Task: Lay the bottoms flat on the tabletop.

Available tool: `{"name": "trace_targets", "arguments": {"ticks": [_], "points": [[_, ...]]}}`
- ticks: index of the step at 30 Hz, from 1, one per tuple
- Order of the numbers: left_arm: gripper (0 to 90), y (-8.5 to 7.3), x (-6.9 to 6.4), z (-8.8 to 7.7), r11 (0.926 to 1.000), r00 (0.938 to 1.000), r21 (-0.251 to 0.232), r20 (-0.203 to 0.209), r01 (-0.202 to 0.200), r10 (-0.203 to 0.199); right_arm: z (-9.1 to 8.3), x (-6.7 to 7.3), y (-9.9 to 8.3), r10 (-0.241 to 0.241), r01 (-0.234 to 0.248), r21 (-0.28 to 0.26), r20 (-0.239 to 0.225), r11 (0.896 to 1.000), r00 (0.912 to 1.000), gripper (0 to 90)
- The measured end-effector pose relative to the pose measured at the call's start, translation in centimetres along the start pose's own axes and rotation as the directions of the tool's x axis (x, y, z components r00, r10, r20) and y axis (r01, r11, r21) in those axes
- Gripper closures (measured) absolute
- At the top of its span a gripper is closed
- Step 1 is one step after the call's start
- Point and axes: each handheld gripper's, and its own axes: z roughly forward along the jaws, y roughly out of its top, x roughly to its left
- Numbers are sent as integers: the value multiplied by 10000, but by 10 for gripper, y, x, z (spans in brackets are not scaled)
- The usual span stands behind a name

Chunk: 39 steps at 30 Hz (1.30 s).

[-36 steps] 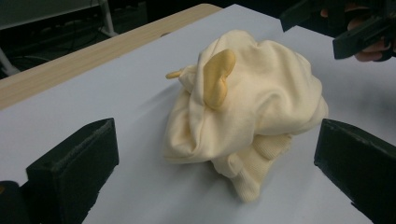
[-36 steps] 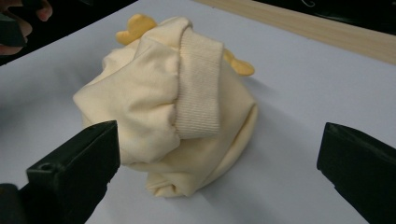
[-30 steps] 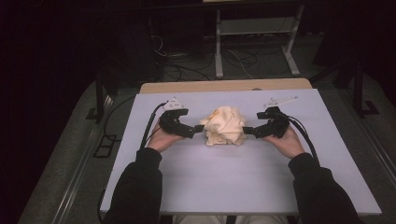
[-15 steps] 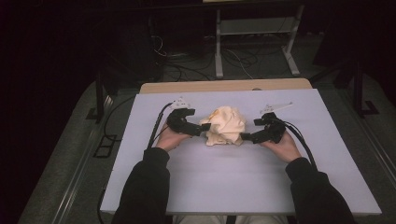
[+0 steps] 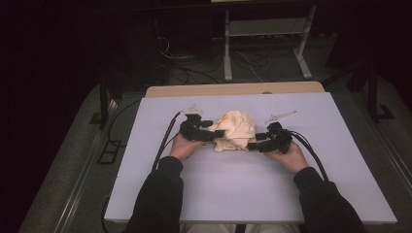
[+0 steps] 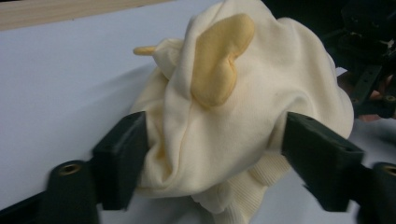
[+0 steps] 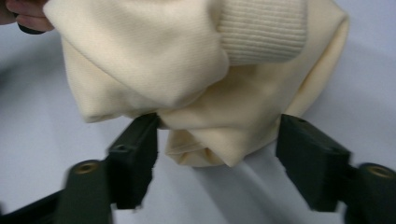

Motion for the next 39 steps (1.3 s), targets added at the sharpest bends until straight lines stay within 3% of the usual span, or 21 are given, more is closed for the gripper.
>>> {"name": "trace_targets", "arguments": {"ticks": [1,2,4,5,6,7,9,10,12,14,17,19,29,36,39], "points": [[288,-1,-1,1,10000,10000,89,-28,28,-27,0,0,0,0,0,0,0,10000,10000,408],[385,-2,-2,3,9993,9999,373,-126,51,-46,1,3,-1,-33,33,44,192,10000,9998,477],[470,-3,-3,4,9992,9999,390,-114,79,-74,0,6,-2,-261,260,38,407,9997,9988,522],[470,-5,-4,3,9996,9999,259,-124,56,-52,0,6,-2,-261,260,38,407,9997,9988,522],[568,-10,-6,1,10000,10000,22,-16,55,-55,-1,8,-1,-458,458,23,571,9989,9973,580],[621,-10,-6,1,10000,10000,22,-16,55,-55,-1,8,-1,-458,458,23,571,9989,9973,580],[701,-13,-9,0,10000,10000,-43,17,-20,20,-2,9,-1,-505,511,-53,796,9987,9955,672],[744,-14,-14,-2,9996,9996,-111,-74,-270,269,-2,9,-1,-401,405,-32,843,9992,9956,693],[784,-14,-16,-3,9993,9993,-111,-123,-351,350,-3,9,0,-176,177,-5,827,9998,9964,728],[806,-10,-22,-6,9977,9978,-295,-265,-608,600,-5,11,2,-208,201,83,962,9998,9951,762],[813,-5,-25,-12,9967,9978,-567,-331,-587,569,-10,12,3,-208,206,33,915,9998,9956,778],[815,3,-26,-23,9936,9967,-925,-545,-652,603,-17,12,9,60,-52,-122,640,9999,9979,788],[814,33,-35,-49,9880,9900,-1175,-1114,-998,867,-42,17,20,261,-252,-835,106,9962,9996,798],[815,59,-49,-57,9840,9856,-1289,-1315,-1233,1063,-76,16,28,544,-511,-1865,125,9811,9984,815],[815,65,-53,-59,9821,9847,-1360,-1334,-1300,1118,-84,15,29,681,-632,-2068,167,9763,9975,820]]}}
